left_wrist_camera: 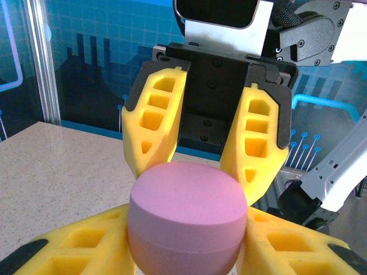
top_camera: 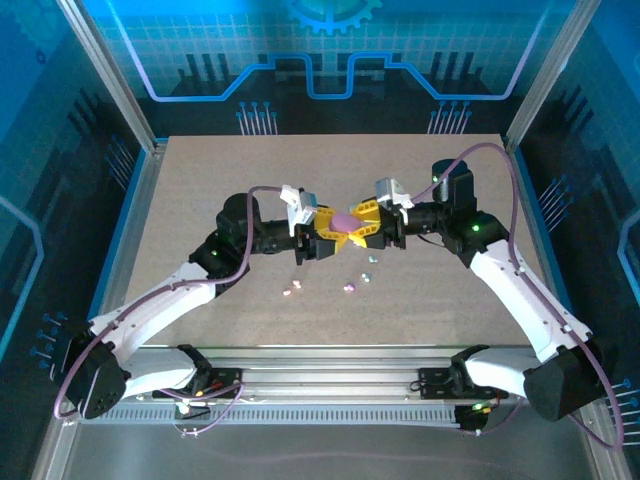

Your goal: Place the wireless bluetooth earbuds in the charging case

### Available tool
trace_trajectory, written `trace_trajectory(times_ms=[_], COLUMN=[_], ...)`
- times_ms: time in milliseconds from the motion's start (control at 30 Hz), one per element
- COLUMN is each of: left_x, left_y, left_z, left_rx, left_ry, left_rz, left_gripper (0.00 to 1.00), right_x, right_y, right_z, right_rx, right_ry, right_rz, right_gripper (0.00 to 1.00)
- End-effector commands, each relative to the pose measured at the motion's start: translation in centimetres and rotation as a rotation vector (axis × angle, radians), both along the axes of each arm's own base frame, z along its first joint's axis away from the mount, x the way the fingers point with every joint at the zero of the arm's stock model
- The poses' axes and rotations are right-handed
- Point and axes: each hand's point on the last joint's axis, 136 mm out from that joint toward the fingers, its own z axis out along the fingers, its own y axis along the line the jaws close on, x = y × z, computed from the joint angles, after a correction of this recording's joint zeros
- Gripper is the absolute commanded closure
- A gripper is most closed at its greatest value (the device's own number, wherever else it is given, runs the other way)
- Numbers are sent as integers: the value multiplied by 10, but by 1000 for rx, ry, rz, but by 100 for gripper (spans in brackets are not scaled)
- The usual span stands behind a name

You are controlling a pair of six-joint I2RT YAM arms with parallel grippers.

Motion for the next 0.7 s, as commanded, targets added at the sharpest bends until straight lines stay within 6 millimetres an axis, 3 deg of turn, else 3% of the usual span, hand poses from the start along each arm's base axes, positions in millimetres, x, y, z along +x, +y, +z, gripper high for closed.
trace_trajectory(times_ms=[0,100,367,667], left_x=[-13,-14,-14,-13], left_y=[-4,-2,-2,-3], left_z=[12,9,15,24], left_rx=[1,19,0,-45], left_ry=[-62,-79,-67,-62], left_rz=[-65,-62,-63,-61], left_gripper=[58,58,45,54], right_x=[-2,1,2,-1], right_y=[3,1,1,1], right_z=[9,12,10,1], right_rx=[23,33,30,11], right_ry=[3,34,30,-4], right_rz=[16,18,13,18], right_gripper=[64,65,65,65])
